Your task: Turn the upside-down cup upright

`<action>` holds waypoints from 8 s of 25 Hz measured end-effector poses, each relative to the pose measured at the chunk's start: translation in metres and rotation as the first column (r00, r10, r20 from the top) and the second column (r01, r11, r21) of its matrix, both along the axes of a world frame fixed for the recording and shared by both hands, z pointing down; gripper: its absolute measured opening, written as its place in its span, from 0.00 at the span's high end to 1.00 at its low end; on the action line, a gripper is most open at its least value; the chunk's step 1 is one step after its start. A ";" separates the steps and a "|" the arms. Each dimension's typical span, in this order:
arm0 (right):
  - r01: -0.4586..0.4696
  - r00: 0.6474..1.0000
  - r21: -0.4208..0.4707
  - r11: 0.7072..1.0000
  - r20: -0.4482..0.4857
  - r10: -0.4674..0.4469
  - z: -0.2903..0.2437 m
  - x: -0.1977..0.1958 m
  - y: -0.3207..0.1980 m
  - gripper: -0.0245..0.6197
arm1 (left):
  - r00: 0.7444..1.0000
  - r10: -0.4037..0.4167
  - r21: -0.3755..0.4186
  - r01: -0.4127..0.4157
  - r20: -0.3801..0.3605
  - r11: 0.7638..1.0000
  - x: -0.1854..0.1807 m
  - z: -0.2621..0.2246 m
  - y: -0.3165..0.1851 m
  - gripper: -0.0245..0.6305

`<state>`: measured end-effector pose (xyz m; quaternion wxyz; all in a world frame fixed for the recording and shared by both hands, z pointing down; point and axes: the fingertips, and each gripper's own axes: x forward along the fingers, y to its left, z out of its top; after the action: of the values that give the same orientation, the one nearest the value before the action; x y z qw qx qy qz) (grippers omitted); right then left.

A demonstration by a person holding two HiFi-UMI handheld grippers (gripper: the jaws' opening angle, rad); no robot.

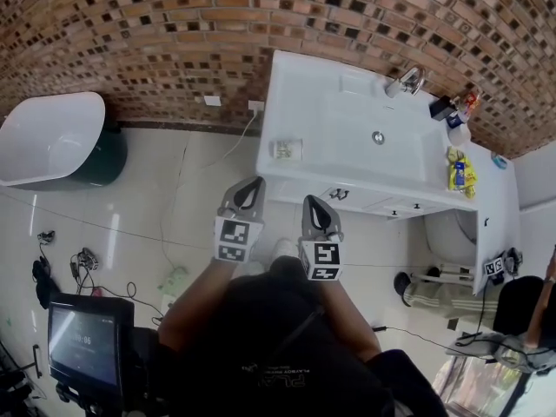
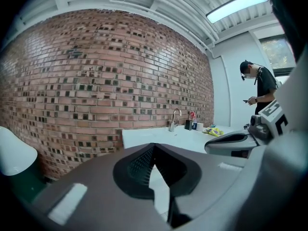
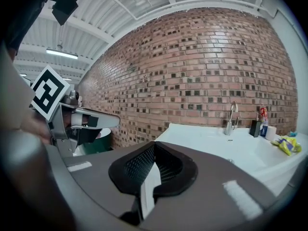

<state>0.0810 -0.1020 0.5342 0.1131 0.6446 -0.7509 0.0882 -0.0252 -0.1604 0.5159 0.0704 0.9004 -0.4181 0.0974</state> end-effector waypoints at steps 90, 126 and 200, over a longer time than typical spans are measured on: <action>0.267 0.884 -0.353 0.897 0.460 -0.083 0.106 0.032 -0.160 0.89 | 0.987 -0.111 -0.032 0.115 0.112 0.993 0.010 0.024 -0.130 0.96; 0.338 0.597 -0.710 0.617 -0.345 -0.724 0.096 -0.016 -0.138 0.93 | 0.986 -0.166 -0.084 0.168 0.030 0.982 -0.022 0.023 -0.125 0.96; 0.071 0.997 0.100 0.993 -0.014 -0.070 -0.023 0.073 -0.077 0.94 | 0.990 -0.129 0.004 0.129 0.050 0.992 0.057 -0.004 -0.051 0.96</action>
<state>0.1538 -0.1789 0.5108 0.0876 0.6230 -0.7761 0.0431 0.0314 -0.2117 0.5119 0.0656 0.8688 -0.4772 0.1149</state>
